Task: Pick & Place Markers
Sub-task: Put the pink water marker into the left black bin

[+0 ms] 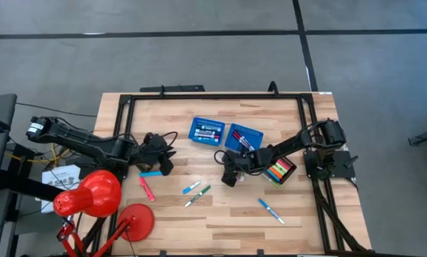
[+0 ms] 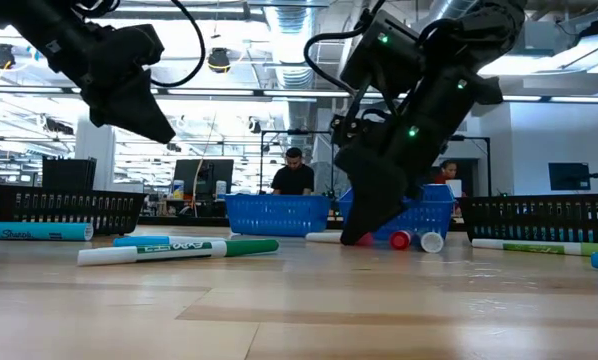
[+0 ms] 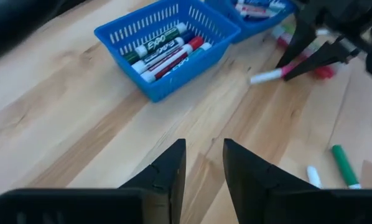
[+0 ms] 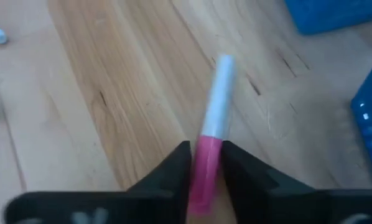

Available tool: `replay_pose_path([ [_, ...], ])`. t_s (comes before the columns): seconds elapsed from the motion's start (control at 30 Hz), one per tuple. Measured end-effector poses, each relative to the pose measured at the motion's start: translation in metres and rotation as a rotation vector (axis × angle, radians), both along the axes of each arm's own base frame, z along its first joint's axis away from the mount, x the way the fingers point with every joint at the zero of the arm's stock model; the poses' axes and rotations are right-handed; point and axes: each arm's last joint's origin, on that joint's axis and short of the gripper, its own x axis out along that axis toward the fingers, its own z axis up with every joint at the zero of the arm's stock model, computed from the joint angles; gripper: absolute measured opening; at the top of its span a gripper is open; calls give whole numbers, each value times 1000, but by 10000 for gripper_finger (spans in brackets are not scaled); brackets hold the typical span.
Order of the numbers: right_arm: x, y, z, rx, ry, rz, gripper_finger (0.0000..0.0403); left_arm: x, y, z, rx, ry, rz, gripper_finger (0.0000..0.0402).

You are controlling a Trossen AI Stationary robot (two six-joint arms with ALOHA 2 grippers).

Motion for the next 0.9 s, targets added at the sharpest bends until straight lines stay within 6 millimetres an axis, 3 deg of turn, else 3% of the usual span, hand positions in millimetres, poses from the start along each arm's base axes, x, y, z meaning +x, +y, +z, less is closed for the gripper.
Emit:
replay_pose_path([
  [0.13,-2,0,9,-9,-10,32,27,3,-1,-2,-5,-64,-11,102],
  [0.3,-1,1,23,-19,-46,46,26,9,-5,-4,78,-120,-230,102],
  [0.47,7,2,36,-31,-87,73,51,13,-8,-1,152,-232,-367,105],
  [0.73,30,5,67,-89,-181,191,27,14,-9,1,167,-254,-404,161],
  [0.9,45,10,84,-76,-379,294,40,14,-9,2,187,-261,-414,181],
])
